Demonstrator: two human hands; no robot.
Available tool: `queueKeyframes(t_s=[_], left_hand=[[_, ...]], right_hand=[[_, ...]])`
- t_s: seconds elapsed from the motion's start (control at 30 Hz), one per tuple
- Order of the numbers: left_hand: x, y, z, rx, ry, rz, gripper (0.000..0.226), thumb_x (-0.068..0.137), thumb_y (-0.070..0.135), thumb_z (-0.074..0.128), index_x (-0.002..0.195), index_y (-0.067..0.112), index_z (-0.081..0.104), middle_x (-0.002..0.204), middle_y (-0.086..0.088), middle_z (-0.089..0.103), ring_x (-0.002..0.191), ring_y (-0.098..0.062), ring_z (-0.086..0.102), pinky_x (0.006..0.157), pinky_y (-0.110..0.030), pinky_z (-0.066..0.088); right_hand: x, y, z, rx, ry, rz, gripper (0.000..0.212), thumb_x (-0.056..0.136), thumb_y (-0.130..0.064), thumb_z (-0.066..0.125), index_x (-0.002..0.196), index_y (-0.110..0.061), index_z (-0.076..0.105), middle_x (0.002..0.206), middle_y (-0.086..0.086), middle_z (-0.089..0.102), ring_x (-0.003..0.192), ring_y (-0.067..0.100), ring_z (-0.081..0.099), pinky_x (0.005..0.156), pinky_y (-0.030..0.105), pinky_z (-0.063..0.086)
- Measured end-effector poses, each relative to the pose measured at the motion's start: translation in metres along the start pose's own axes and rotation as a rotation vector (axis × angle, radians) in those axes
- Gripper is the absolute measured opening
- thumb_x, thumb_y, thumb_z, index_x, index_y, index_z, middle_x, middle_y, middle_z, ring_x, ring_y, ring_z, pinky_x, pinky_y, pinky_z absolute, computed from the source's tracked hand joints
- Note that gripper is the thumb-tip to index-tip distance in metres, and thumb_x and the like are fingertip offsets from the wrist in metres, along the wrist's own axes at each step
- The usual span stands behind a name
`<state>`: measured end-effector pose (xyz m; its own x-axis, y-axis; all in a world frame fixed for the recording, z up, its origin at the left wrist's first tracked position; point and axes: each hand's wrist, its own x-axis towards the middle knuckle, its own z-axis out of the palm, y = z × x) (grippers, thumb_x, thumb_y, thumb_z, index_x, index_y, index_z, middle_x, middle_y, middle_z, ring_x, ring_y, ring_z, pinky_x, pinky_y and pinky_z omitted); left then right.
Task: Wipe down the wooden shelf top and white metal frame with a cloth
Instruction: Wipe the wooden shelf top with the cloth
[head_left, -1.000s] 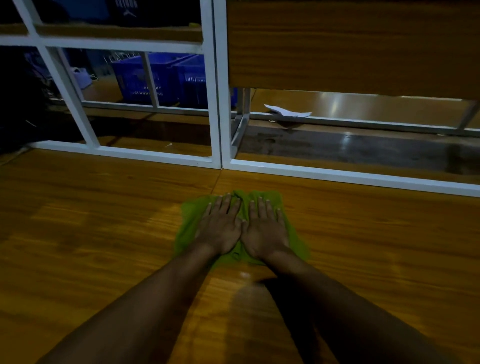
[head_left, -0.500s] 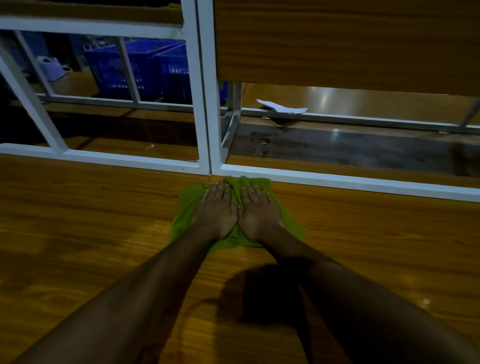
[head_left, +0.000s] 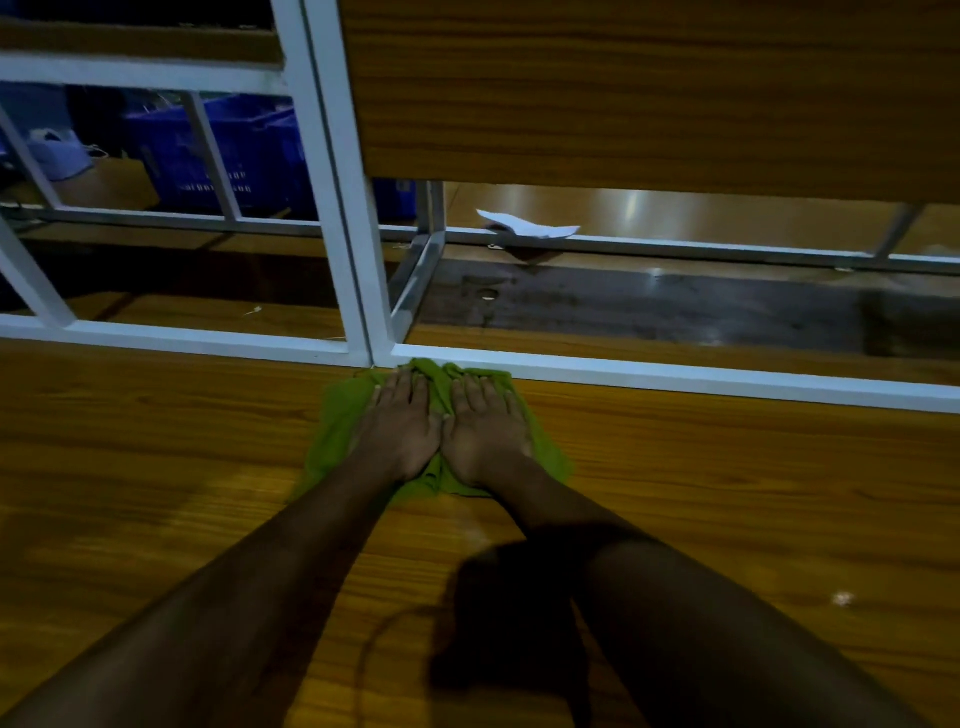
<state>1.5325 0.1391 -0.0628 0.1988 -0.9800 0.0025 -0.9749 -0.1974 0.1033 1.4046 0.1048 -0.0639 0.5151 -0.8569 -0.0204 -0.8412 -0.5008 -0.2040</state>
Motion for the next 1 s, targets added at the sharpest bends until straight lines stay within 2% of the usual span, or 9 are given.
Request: queueKeyframes(t_s=[0.5, 1.0], left_hand=[[0.004, 0.157, 0.011, 0.020, -0.024, -0.079, 0.070, 0.103, 0.048, 0.018, 0.156, 0.003, 0.008, 0.162, -0.026, 0.001, 0.151, -0.035, 0.001, 0.122, -0.043, 0.003], [0.003, 0.340, 0.030, -0.039, -0.034, 0.027, 0.074, 0.102, 0.051, 0.018, 0.156, 0.003, 0.005, 0.160, -0.029, -0.004, 0.150, -0.039, -0.006, 0.122, -0.047, -0.002]], right_hand=[[-0.048, 0.143, -0.030, -0.014, -0.019, 0.038, 0.058, 0.105, -0.043, 0.010, 0.159, -0.022, 0.003, 0.166, -0.003, 0.000, 0.152, 0.022, -0.003, 0.121, 0.047, -0.006], [-0.119, 0.308, -0.061, -0.052, 0.045, 0.250, 0.064, 0.103, -0.051, 0.012, 0.159, -0.021, 0.006, 0.166, 0.000, -0.001, 0.153, 0.024, -0.002, 0.121, 0.049, -0.003]])
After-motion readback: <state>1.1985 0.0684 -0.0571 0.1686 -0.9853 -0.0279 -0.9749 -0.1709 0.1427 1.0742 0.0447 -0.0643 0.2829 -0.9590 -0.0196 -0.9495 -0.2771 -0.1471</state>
